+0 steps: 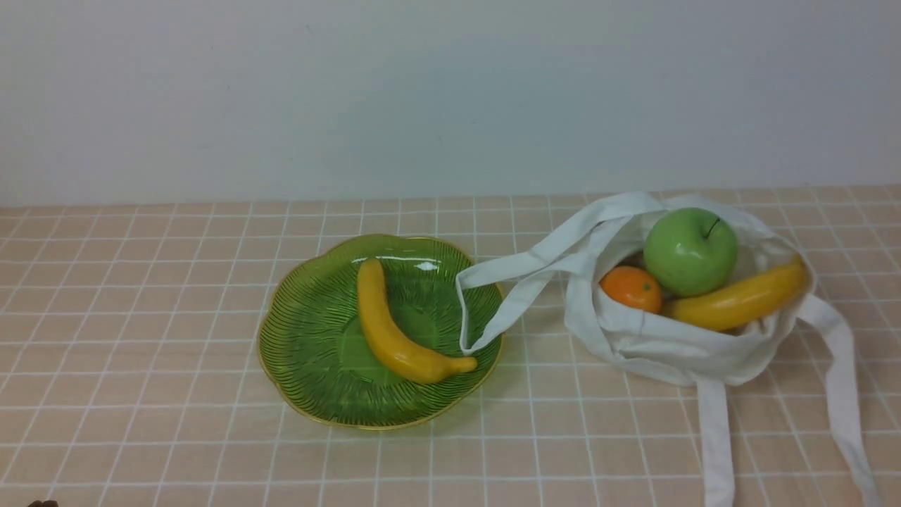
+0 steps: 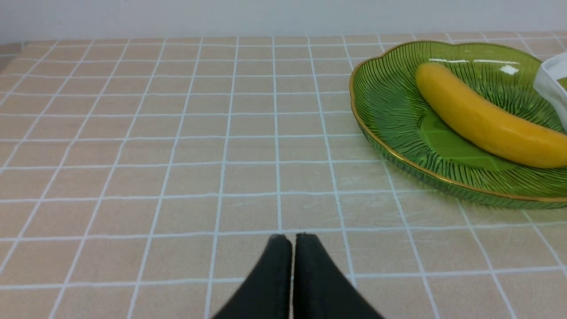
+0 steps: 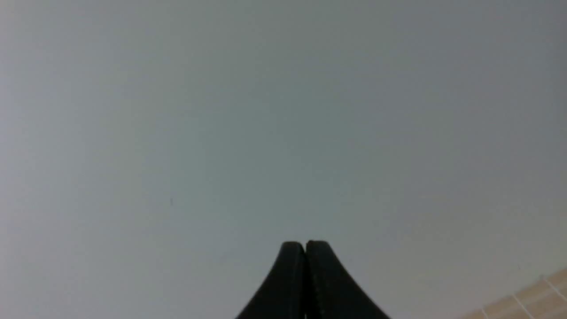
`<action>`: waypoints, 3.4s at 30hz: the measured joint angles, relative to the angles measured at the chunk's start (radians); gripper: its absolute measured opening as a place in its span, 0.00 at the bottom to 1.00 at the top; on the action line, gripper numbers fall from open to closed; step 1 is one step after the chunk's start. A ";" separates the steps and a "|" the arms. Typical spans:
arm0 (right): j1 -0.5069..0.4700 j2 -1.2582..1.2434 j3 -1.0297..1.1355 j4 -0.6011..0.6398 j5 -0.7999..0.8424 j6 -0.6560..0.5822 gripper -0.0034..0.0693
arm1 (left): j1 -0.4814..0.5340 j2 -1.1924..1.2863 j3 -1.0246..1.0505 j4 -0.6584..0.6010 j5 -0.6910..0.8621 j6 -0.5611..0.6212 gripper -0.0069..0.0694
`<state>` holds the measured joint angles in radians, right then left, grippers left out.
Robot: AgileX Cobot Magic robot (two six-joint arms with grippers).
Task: Take the fruit out of the bag on the brown coffee tablecloth and place them on the plate.
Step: 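Reach into the cloth bag and grasp a fruit inside it with the right gripper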
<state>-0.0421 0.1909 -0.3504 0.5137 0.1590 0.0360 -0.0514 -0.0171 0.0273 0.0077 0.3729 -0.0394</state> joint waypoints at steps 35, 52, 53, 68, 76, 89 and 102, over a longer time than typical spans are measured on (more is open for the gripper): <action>0.159 1.412 -0.691 0.034 0.342 -0.419 1.00 | 0.000 0.000 0.000 0.000 0.000 0.000 0.08; 0.159 1.511 -0.692 0.109 0.262 -0.410 0.90 | 0.000 0.000 0.000 0.000 0.000 0.000 0.08; 0.159 1.511 -0.692 0.120 0.262 -0.410 0.75 | 0.000 0.000 0.000 0.000 0.000 0.000 0.08; 0.159 1.355 -0.695 0.120 0.313 -0.411 0.04 | 0.000 0.000 0.000 0.000 0.000 0.000 0.08; 0.159 1.340 -0.695 0.102 0.330 -0.429 0.07 | 0.000 0.000 0.000 0.000 0.000 0.000 0.08; 0.159 1.470 -0.695 0.175 0.225 -0.429 0.88 | 0.000 0.000 0.000 0.000 0.000 0.000 0.08; 0.159 1.663 -0.838 0.189 0.237 -0.433 0.97 | 0.000 0.000 0.000 0.000 0.000 0.000 0.08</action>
<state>0.1164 1.8536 -1.1884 0.7031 0.3955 -0.3972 -0.0514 -0.0171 0.0273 0.0077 0.3729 -0.0394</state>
